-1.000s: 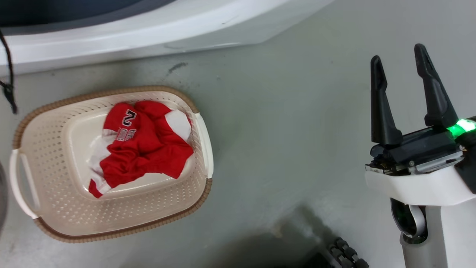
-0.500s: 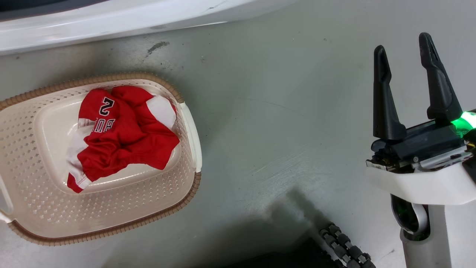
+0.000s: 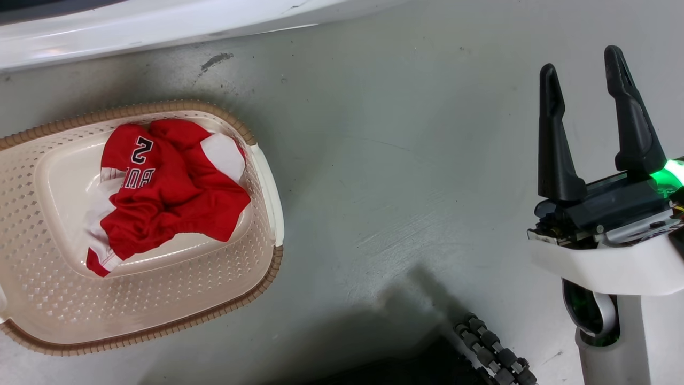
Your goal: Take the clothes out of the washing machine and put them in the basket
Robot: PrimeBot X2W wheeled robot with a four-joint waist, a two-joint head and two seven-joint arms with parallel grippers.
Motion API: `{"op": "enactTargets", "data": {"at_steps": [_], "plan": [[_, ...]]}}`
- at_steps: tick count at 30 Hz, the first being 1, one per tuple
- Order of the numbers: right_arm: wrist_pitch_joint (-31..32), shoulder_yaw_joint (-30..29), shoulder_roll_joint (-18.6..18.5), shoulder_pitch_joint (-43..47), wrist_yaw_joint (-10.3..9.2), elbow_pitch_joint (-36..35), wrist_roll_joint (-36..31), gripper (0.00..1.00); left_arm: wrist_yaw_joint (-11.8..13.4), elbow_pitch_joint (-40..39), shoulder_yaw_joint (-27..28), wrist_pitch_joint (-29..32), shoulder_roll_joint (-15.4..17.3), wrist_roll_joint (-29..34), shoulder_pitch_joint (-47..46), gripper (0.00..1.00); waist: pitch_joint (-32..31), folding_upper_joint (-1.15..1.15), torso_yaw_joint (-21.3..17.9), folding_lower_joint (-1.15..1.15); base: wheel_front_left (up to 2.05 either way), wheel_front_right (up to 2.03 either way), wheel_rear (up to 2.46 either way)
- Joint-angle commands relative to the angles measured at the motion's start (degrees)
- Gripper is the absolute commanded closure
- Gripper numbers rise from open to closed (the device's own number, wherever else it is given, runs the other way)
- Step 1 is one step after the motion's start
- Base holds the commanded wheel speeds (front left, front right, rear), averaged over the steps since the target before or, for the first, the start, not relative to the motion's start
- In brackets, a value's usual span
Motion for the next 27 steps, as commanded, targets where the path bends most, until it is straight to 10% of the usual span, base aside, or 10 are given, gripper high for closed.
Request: {"op": "enactTargets", "data": {"at_steps": [1, 27], "plan": [[-0.14, -0.12, 0.06, -0.97, -0.04, -0.30, 0.26, 0.00, 0.04, 0.67, 0.01, -0.72, 1.00, -0.38, 0.87, 1.00, 0.14, 0.00, -0.01, 0.00, 0.00, 0.00, 0.00], [-0.13, -0.16, 0.05, 1.14, -0.04, 2.38, -1.74, 0.00, -0.36, -0.78, -3.74, -20.08, -2.93, -5.23, 8.75, 1.00, -8.57, 0.00, 2.55, 0.00, 0.00, 0.00, 0.00]]}}
